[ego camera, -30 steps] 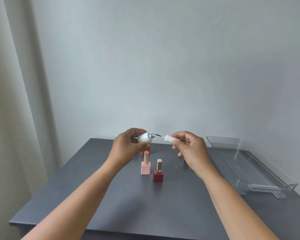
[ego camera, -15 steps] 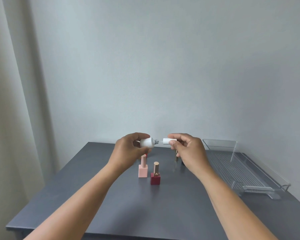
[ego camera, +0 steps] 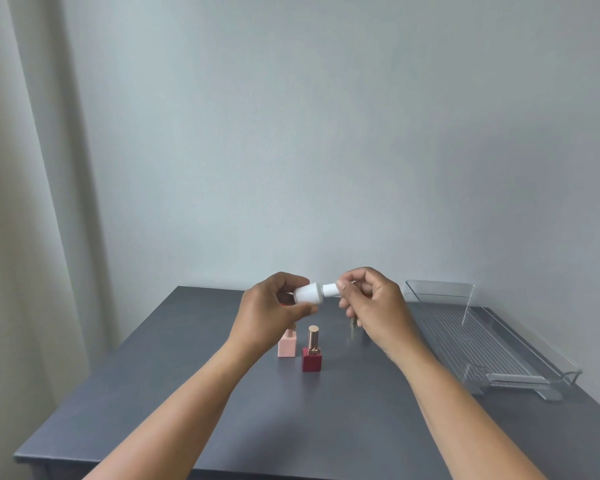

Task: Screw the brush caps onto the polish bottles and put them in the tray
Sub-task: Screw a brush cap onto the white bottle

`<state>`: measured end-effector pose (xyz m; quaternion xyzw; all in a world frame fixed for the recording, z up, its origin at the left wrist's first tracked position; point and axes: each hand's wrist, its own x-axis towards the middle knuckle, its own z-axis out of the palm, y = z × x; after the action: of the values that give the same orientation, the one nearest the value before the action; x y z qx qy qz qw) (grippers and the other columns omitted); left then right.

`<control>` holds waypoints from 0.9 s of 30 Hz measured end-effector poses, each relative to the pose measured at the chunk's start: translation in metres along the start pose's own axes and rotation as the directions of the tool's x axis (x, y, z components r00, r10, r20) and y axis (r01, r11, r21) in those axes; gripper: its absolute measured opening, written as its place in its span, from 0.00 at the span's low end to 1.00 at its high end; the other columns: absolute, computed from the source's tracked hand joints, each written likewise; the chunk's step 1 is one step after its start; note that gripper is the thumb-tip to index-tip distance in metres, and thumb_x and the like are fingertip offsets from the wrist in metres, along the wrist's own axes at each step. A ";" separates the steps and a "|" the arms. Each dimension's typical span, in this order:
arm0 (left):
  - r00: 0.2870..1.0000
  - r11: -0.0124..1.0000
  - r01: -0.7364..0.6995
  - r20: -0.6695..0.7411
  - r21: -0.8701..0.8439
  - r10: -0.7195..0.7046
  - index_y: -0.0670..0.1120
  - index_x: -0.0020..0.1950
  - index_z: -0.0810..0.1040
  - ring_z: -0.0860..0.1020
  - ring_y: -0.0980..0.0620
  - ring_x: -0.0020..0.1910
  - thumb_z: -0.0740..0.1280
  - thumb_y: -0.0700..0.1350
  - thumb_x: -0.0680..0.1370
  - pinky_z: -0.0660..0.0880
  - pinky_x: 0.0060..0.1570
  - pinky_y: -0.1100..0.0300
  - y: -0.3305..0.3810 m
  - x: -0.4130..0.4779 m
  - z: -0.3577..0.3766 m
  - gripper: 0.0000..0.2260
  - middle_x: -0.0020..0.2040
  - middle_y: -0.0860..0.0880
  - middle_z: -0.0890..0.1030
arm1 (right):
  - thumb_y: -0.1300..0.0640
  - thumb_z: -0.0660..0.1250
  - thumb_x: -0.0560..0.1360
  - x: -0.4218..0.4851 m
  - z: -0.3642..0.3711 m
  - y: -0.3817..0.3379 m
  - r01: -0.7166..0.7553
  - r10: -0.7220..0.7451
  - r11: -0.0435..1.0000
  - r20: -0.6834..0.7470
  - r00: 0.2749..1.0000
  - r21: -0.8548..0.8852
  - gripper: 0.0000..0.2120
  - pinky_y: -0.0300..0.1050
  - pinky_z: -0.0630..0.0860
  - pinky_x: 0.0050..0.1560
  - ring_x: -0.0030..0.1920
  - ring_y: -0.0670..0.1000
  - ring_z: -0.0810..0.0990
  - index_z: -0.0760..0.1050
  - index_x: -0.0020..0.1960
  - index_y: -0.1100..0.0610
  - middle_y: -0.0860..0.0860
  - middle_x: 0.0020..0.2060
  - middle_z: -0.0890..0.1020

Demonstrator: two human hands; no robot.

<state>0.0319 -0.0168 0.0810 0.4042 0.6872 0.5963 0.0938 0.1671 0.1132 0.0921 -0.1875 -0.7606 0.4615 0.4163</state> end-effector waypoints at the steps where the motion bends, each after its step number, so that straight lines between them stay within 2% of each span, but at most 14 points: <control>1: 1.000 1.000 -0.002 -0.001 -0.002 0.002 0.54 0.51 0.82 0.85 0.48 0.38 0.80 0.41 0.68 0.83 0.41 0.55 0.000 -0.001 0.001 0.16 0.41 0.50 0.86 | 0.51 0.70 0.76 0.000 -0.001 0.000 -0.020 0.020 1.000 -0.001 1.000 0.012 0.06 0.35 0.69 0.27 0.26 0.47 0.75 0.79 0.43 0.52 0.50 0.28 0.82; 5: 1.000 1.000 -0.006 0.022 0.001 0.006 0.54 0.53 0.82 0.83 0.55 0.32 0.80 0.41 0.68 0.79 0.36 0.65 -0.002 -0.005 0.002 0.17 0.39 0.52 0.86 | 0.37 0.70 0.70 0.001 -0.004 0.000 -0.088 0.087 0.996 -0.040 0.995 -0.031 0.22 0.34 0.66 0.20 0.20 0.49 0.72 0.77 0.34 0.56 0.54 0.23 0.81; 8: 0.999 1.000 -0.005 0.033 0.011 0.004 0.54 0.53 0.83 0.82 0.55 0.35 0.80 0.41 0.68 0.82 0.40 0.60 -0.003 -0.005 0.003 0.16 0.40 0.52 0.85 | 0.30 0.65 0.70 0.001 -0.007 0.001 -0.130 0.129 0.981 -0.019 0.992 -0.146 0.29 0.34 0.67 0.20 0.18 0.51 0.72 0.77 0.32 0.58 0.55 0.21 0.80; 10: 0.999 1.000 -0.004 0.037 0.013 0.003 0.54 0.53 0.83 0.83 0.52 0.37 0.79 0.41 0.68 0.83 0.42 0.56 -0.004 -0.005 0.003 0.16 0.42 0.51 0.86 | 0.28 0.59 0.71 0.000 -0.009 0.002 -0.150 0.159 0.973 0.042 0.986 -0.174 0.31 0.34 0.67 0.20 0.19 0.51 0.73 0.79 0.38 0.56 0.55 0.24 0.82; 12: 0.999 1.000 -0.006 0.035 0.013 0.005 0.54 0.53 0.83 0.84 0.50 0.39 0.79 0.41 0.68 0.84 0.42 0.56 -0.005 -0.005 0.003 0.16 0.42 0.51 0.86 | 0.28 0.61 0.70 -0.001 -0.010 0.002 -0.139 0.154 0.981 0.109 0.982 -0.133 0.28 0.36 0.68 0.21 0.23 0.49 0.75 0.78 0.51 0.51 0.52 0.30 0.84; 14: 1.000 1.000 -0.008 0.030 0.018 0.008 0.54 0.53 0.83 0.83 0.54 0.37 0.79 0.42 0.68 0.83 0.39 0.59 -0.005 -0.004 0.003 0.16 0.41 0.52 0.85 | 0.36 0.69 0.71 -0.003 -0.012 0.005 -0.116 0.127 0.990 0.152 0.980 -0.081 0.21 0.41 0.70 0.24 0.27 0.47 0.76 0.73 0.59 0.44 0.51 0.36 0.85; 17: 1.000 1.000 -0.003 0.026 0.022 0.002 0.54 0.53 0.83 0.82 0.57 0.35 0.80 0.41 0.68 0.82 0.38 0.61 -0.007 -0.004 0.002 0.16 0.40 0.52 0.85 | 0.54 0.71 0.74 -0.005 -0.012 0.007 -0.090 0.104 0.991 0.148 0.984 -0.098 0.14 0.43 0.71 0.28 0.28 0.46 0.76 0.74 0.57 0.46 0.49 0.41 0.86; 19: 1.000 1.000 -0.001 0.024 0.026 0.000 0.54 0.52 0.83 0.82 0.56 0.35 0.80 0.41 0.68 0.83 0.39 0.59 -0.007 -0.004 0.002 0.16 0.40 0.52 0.85 | 0.59 0.70 0.76 -0.005 -0.010 0.008 -0.091 0.101 0.993 0.139 0.985 -0.076 0.08 0.41 0.70 0.27 0.27 0.47 0.74 0.76 0.53 0.49 0.48 0.40 0.86; 22: 1.000 0.999 -0.007 0.021 0.033 0.006 0.54 0.52 0.83 0.83 0.51 0.37 0.80 0.42 0.68 0.83 0.40 0.56 -0.007 -0.004 0.001 0.16 0.41 0.51 0.85 | 0.56 0.70 0.76 -0.005 -0.010 0.005 -0.092 0.102 0.993 0.128 0.986 -0.078 0.03 0.37 0.69 0.28 0.27 0.47 0.73 0.78 0.49 0.52 0.49 0.37 0.86; 27: 1.000 0.999 -0.012 0.025 0.033 0.011 0.55 0.52 0.82 0.83 0.49 0.39 0.79 0.42 0.68 0.83 0.42 0.53 -0.010 -0.004 0.001 0.16 0.41 0.51 0.85 | 0.47 0.66 0.77 -0.006 -0.006 0.000 -0.089 0.106 0.986 0.120 0.987 -0.138 0.12 0.41 0.69 0.29 0.27 0.47 0.73 0.79 0.44 0.55 0.50 0.33 0.84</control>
<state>0.0311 -0.0187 0.0705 0.4171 0.6933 0.5804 0.0923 0.1756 0.1130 0.0904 -0.2217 -0.8044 0.4410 0.3306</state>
